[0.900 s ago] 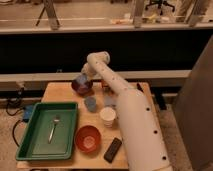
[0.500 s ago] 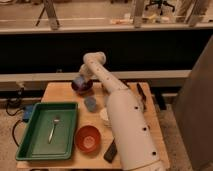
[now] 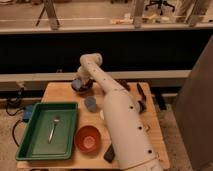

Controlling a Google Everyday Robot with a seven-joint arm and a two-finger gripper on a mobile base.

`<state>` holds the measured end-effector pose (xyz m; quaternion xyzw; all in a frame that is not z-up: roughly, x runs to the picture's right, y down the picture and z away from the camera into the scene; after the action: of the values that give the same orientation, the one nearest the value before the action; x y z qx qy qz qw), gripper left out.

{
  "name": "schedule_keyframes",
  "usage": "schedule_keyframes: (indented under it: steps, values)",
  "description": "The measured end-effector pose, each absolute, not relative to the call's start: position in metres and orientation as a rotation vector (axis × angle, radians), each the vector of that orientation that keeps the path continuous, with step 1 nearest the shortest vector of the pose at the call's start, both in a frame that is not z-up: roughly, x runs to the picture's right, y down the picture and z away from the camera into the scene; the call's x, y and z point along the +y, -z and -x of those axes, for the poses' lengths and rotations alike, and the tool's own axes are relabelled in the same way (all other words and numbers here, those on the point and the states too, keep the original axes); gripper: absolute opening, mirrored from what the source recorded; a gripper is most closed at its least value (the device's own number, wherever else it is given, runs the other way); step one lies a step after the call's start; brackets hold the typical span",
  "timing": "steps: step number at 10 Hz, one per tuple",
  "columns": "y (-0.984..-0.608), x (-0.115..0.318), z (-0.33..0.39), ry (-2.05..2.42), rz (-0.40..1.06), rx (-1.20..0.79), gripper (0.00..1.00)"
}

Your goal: Wipe purple bowl with sponge

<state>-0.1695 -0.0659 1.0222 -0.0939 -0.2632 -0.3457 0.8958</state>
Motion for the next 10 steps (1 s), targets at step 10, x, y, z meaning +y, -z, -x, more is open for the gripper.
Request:
schedule_keyframes:
  steps: [10]
  values:
    - [-0.996,-0.071,0.125,0.695,0.199,-0.483,0.00]
